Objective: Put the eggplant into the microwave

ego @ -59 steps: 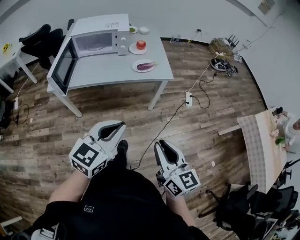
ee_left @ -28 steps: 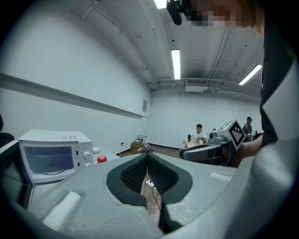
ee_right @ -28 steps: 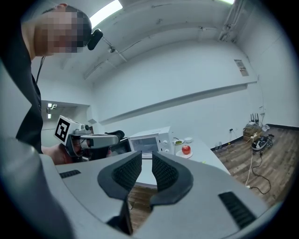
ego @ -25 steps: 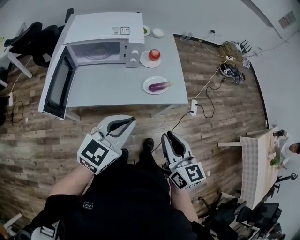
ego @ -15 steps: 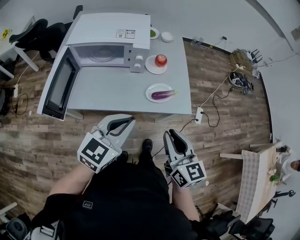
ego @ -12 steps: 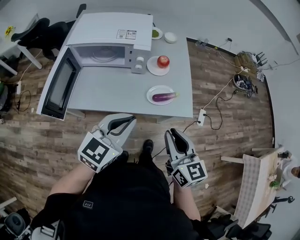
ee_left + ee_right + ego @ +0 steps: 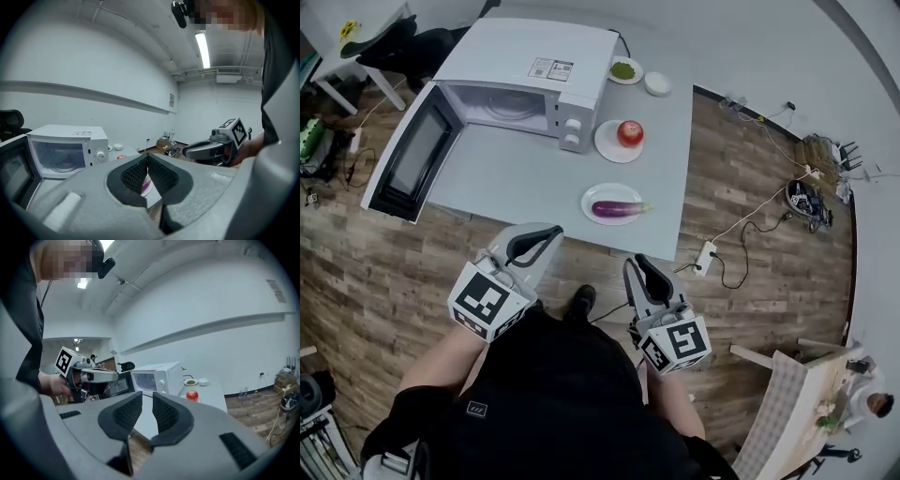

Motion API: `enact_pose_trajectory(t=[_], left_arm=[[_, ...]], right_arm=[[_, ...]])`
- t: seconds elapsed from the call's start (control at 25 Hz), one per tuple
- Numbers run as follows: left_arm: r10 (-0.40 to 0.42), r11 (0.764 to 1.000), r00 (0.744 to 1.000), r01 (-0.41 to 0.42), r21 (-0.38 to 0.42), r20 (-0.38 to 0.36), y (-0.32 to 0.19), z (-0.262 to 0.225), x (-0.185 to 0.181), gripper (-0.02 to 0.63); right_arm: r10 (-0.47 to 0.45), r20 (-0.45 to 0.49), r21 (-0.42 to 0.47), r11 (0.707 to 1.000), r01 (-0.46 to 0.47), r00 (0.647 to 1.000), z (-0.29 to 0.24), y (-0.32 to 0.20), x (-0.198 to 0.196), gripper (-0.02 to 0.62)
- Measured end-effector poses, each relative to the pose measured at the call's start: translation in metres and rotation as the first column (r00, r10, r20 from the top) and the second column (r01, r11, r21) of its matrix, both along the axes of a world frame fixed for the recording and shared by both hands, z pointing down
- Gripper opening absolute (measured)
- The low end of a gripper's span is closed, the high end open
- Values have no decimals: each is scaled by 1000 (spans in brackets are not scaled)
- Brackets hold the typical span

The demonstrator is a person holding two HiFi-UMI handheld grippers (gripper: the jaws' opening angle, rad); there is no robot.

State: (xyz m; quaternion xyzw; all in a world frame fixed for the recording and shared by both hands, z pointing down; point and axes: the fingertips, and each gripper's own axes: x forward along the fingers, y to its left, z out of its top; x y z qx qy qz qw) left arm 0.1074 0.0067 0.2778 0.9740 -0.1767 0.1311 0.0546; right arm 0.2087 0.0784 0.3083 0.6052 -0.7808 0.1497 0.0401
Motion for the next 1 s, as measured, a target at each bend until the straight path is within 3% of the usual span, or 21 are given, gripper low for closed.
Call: enact_pose_trajectory(t=[0.24, 0.56, 0.8, 1.0], left_arm=[[-75, 997, 997, 74, 8, 31, -6, 14, 16, 9], [-94, 995, 995, 95, -33, 36, -21, 39, 5, 9], [-96, 995, 994, 97, -8, 54, -30, 56, 8, 9], [-110, 993, 991, 112, -28, 80, -26, 78, 11, 9]], right_arm=[[-123, -29, -34, 992, 122, 992, 22, -13, 10, 78], [-127, -65, -85, 989, 121, 990, 46, -37, 4, 78], [-132, -115, -121, 986, 118, 984, 67, -44, 10, 78], [-205, -140, -169, 969, 180, 969, 98, -42, 9, 78]])
